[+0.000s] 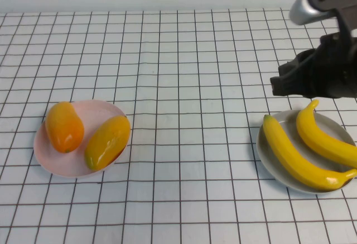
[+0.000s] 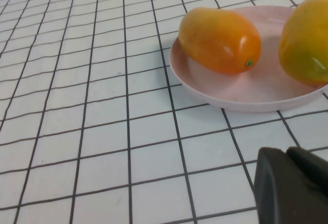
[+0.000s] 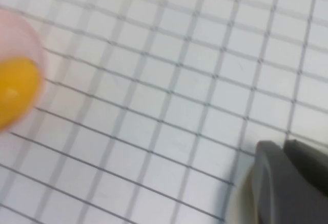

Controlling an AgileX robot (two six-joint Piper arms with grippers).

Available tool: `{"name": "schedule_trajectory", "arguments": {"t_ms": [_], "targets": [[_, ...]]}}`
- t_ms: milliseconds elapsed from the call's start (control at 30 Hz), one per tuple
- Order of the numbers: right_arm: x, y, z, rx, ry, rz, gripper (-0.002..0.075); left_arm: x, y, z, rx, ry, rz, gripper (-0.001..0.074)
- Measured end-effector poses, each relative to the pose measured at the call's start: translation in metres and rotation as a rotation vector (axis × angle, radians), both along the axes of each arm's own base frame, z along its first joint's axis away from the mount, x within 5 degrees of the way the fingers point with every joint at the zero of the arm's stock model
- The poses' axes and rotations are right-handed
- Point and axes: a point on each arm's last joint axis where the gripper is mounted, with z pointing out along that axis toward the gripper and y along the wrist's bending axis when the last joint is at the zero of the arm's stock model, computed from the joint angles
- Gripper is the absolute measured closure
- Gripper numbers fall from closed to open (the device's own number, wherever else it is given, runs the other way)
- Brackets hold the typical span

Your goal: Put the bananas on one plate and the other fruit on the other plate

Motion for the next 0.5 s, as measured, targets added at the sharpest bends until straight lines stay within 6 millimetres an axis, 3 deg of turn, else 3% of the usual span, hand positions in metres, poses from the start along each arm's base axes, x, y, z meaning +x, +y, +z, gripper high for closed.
{"name": "schedule_trajectory", "arguments": {"t_ms": [133, 500], "targets": [[-0.056, -0.01, 0.03, 0.147, -0.168, 0.08, 0.0736, 0.0, 0.0, 0.0, 0.0, 0.0, 0.0, 0.0738], [-0.131, -0.058, 0.017, 0.2, -0.311, 0.113, 0.074, 0.0, 0.0, 0.0, 0.0, 0.0, 0.0, 0.0738]]}}
